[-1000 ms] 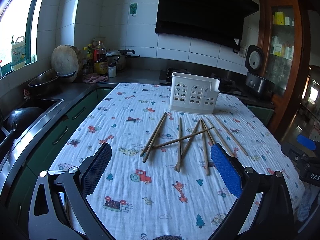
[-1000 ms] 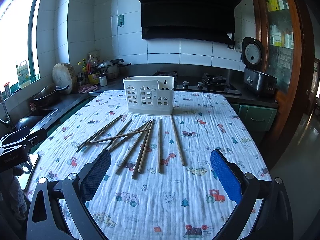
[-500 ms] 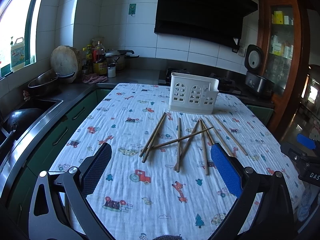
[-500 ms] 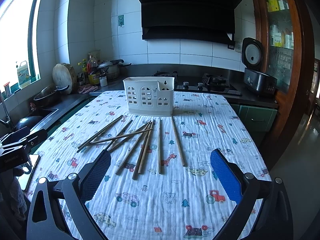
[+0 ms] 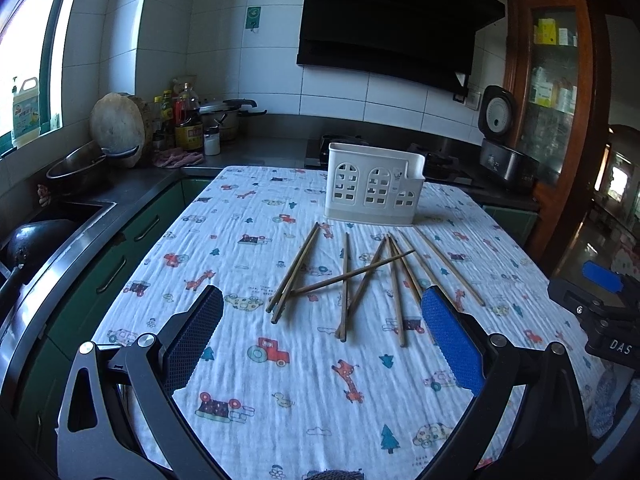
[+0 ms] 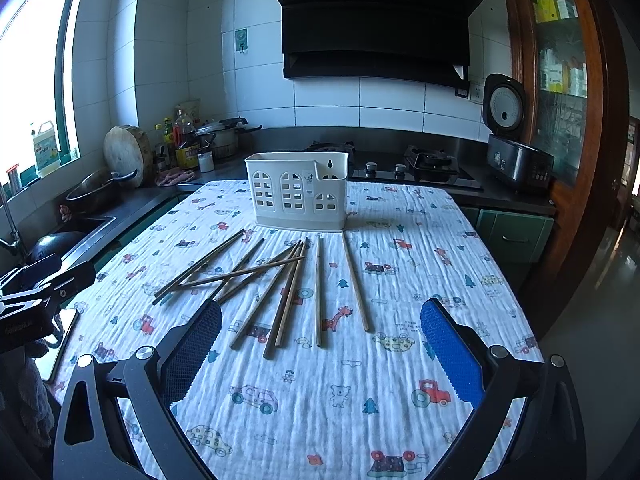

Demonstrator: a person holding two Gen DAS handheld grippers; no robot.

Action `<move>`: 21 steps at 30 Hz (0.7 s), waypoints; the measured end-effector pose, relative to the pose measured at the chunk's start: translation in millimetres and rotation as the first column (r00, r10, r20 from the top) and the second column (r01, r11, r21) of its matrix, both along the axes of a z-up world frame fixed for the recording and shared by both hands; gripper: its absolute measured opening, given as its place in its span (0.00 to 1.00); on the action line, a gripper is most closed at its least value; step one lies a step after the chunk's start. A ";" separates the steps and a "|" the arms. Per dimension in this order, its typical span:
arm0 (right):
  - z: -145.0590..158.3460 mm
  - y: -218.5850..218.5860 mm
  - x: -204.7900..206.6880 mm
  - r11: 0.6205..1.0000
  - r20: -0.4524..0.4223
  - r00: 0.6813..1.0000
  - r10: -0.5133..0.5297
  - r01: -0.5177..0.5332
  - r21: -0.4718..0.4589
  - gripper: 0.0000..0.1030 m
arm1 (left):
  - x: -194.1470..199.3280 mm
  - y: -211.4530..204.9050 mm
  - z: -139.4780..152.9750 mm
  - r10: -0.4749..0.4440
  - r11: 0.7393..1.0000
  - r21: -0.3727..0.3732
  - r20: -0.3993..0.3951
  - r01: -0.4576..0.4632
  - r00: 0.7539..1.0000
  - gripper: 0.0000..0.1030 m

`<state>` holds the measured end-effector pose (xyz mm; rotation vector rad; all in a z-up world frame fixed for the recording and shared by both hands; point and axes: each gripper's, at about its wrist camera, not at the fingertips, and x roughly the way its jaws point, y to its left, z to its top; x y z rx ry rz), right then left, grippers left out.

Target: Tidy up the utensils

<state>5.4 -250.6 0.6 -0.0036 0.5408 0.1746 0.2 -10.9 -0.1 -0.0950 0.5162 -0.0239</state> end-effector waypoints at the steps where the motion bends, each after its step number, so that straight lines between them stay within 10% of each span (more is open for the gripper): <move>1: -0.1 0.0 -0.3 1.000 0.001 1.000 0.000 0.000 -0.001 0.94 | 0.1 -0.6 0.0 -0.003 1.000 0.000 0.000 0.003 1.000 0.95; 21: -2.0 0.3 1.9 1.000 -0.002 1.000 0.004 -0.004 0.000 0.94 | 5.2 -4.9 -2.5 -0.012 1.000 -0.004 -0.007 0.012 1.000 0.95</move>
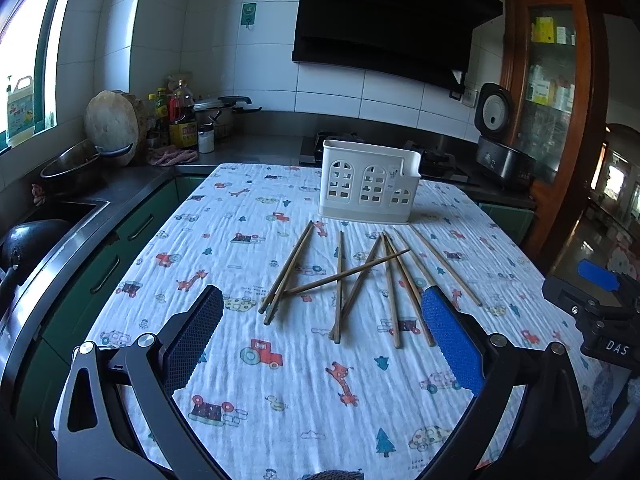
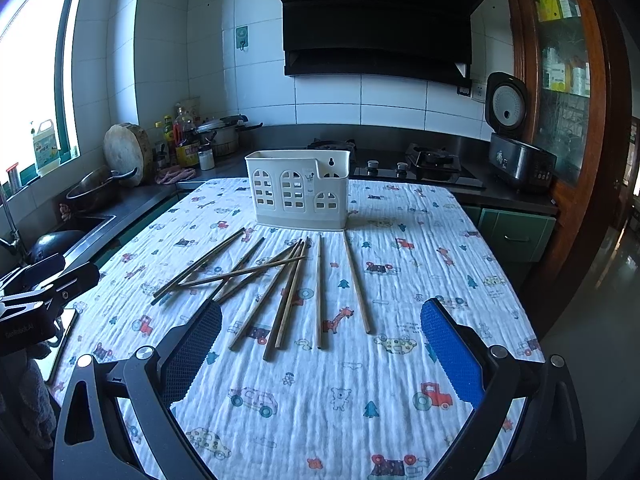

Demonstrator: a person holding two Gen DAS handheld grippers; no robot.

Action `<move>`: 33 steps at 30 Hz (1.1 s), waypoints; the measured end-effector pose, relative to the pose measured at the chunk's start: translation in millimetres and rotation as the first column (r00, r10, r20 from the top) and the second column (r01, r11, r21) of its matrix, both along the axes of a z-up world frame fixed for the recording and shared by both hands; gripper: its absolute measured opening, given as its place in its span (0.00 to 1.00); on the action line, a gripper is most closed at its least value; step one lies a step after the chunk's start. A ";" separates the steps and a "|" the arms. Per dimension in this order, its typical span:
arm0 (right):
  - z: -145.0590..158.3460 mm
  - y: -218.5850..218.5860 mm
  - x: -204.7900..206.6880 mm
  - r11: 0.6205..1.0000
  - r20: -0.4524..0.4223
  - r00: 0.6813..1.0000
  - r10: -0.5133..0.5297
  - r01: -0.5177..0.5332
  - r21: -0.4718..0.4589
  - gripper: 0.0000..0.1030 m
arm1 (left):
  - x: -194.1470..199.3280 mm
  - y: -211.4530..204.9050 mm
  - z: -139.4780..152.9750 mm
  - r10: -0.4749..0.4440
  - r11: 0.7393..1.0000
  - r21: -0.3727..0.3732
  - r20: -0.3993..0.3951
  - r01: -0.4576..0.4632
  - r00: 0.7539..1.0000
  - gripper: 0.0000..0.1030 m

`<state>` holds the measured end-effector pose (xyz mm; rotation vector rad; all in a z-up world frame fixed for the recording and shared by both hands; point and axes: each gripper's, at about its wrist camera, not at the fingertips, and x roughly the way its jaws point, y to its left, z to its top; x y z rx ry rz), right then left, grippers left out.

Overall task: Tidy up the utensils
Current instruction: 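Reach to the wooden chopsticks and grasp one with the left gripper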

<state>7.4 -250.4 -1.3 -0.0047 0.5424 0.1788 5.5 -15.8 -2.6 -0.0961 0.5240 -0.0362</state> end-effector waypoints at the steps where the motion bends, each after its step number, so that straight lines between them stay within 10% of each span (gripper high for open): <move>1: -0.5 0.1 -0.2 1.000 0.000 1.000 -0.001 0.001 -0.001 0.94 | 0.9 0.1 -0.3 0.000 1.000 0.000 -0.002 0.000 1.000 0.95; 33: -44.7 -4.2 63.4 1.000 -0.131 0.991 0.011 -0.013 -0.016 0.94 | 79.2 28.5 -48.1 0.024 1.000 0.003 -0.205 -0.024 0.978 0.94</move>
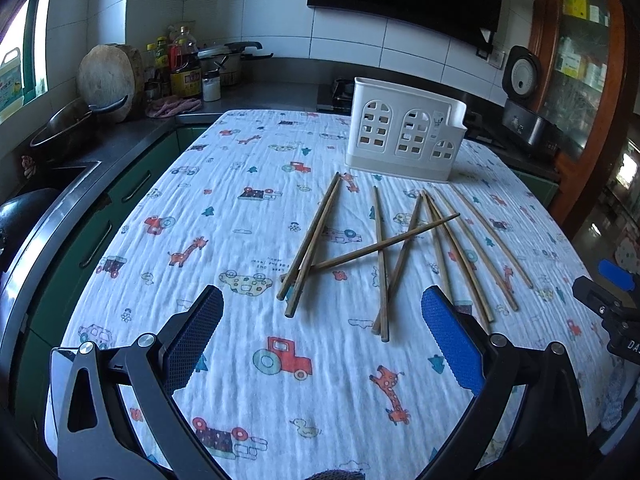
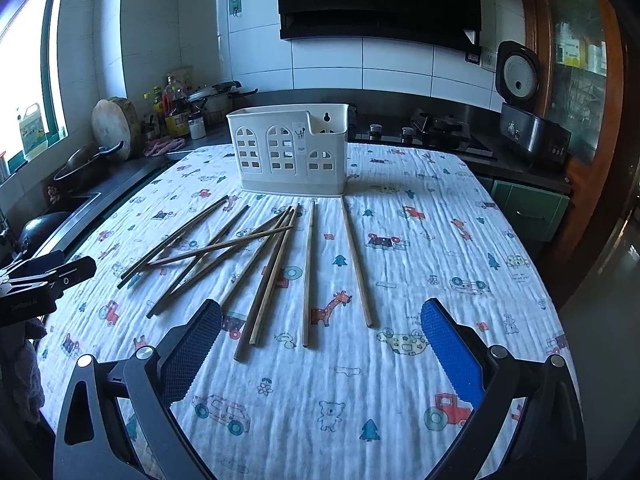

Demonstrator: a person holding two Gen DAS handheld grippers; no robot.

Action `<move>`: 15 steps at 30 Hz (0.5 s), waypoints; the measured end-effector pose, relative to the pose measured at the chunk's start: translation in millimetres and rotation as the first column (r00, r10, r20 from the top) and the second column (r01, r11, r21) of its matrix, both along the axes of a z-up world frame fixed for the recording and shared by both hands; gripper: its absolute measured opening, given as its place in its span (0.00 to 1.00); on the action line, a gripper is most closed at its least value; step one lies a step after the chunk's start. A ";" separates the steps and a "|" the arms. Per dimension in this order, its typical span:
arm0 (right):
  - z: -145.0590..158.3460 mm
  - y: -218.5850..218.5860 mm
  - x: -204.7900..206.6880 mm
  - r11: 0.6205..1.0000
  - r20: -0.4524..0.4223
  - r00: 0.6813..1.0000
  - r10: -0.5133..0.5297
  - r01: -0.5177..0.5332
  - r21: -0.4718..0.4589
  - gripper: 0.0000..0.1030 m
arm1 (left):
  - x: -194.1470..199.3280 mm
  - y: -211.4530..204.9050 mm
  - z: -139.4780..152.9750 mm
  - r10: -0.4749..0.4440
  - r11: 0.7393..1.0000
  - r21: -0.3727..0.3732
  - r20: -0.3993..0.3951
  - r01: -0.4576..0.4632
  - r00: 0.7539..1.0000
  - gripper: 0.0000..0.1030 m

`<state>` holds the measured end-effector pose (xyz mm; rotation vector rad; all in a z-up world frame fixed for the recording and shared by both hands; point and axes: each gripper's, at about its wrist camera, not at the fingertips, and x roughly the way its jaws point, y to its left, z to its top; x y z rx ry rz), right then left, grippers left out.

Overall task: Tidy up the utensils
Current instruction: 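Reach to the wooden chopsticks and grasp one with the left gripper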

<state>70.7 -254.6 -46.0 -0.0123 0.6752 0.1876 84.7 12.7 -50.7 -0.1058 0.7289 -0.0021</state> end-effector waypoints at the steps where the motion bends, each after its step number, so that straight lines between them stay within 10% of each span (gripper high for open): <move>1: -2.1 -0.4 2.2 1.000 -0.005 1.000 0.001 -0.001 -0.001 0.94 | 3.0 1.7 -1.7 0.001 1.000 0.002 -0.005 -0.001 1.000 0.94; 15: -26.4 -11.3 32.1 1.000 -0.069 0.998 -0.013 0.013 -0.004 0.94 | 40.3 22.3 -24.6 0.000 1.000 0.010 -0.075 0.001 0.997 0.62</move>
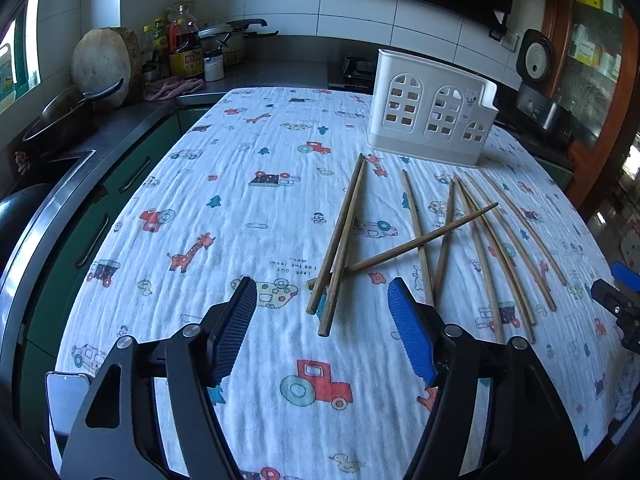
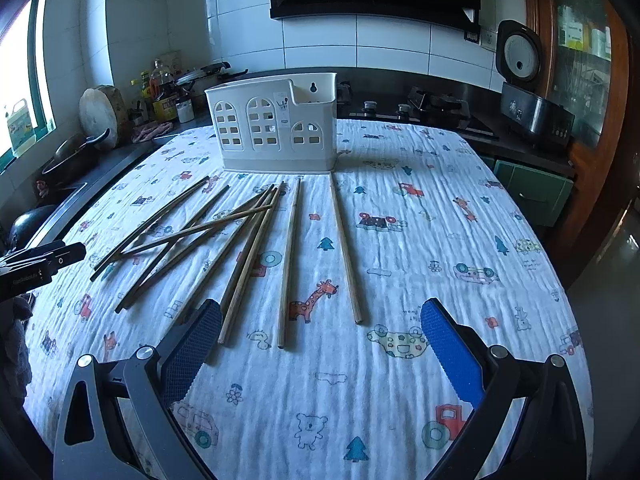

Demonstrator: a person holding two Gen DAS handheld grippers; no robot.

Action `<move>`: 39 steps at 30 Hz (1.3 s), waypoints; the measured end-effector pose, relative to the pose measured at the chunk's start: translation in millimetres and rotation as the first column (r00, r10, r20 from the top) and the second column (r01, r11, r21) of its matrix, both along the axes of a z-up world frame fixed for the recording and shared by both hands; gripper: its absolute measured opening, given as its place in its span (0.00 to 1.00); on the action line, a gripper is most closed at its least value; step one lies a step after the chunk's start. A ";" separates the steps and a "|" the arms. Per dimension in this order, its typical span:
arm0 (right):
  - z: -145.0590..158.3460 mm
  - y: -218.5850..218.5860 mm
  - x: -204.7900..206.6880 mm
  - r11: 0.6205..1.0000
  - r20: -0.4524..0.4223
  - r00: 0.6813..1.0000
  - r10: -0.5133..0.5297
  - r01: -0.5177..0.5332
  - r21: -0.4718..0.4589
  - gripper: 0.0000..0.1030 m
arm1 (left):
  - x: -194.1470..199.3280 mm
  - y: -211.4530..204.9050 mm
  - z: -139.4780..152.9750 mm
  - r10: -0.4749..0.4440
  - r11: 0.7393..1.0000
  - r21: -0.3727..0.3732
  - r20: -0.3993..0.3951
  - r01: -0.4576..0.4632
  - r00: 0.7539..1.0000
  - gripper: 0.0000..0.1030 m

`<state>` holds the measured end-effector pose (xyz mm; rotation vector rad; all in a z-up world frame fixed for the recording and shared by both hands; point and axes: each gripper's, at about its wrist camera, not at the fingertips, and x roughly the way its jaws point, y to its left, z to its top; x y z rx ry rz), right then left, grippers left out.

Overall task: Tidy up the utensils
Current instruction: 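Reach to the wooden chopsticks and grasp one with the left gripper, then grasp another wooden chopstick with the right gripper while the left gripper holds its chopstick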

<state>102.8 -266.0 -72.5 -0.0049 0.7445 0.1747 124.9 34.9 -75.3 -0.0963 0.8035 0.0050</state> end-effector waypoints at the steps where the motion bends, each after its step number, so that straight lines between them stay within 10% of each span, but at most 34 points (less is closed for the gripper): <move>1: -1.5 -0.2 0.7 1.000 -0.004 1.000 -0.001 0.001 0.001 0.94 | 3.6 0.8 -1.6 -0.002 1.000 0.001 -0.007 0.002 1.000 0.58; 15: -16.7 -8.3 23.3 1.000 -0.053 0.999 -0.005 0.007 0.023 0.94 | 51.0 3.8 -23.4 -0.083 0.996 0.016 -0.103 0.085 0.991 0.23; 39: -34.2 -15.8 57.9 0.999 -0.097 0.995 0.036 -0.036 0.007 0.84 | 74.2 7.0 -41.0 -0.135 0.991 -0.010 -0.140 0.135 0.981 0.11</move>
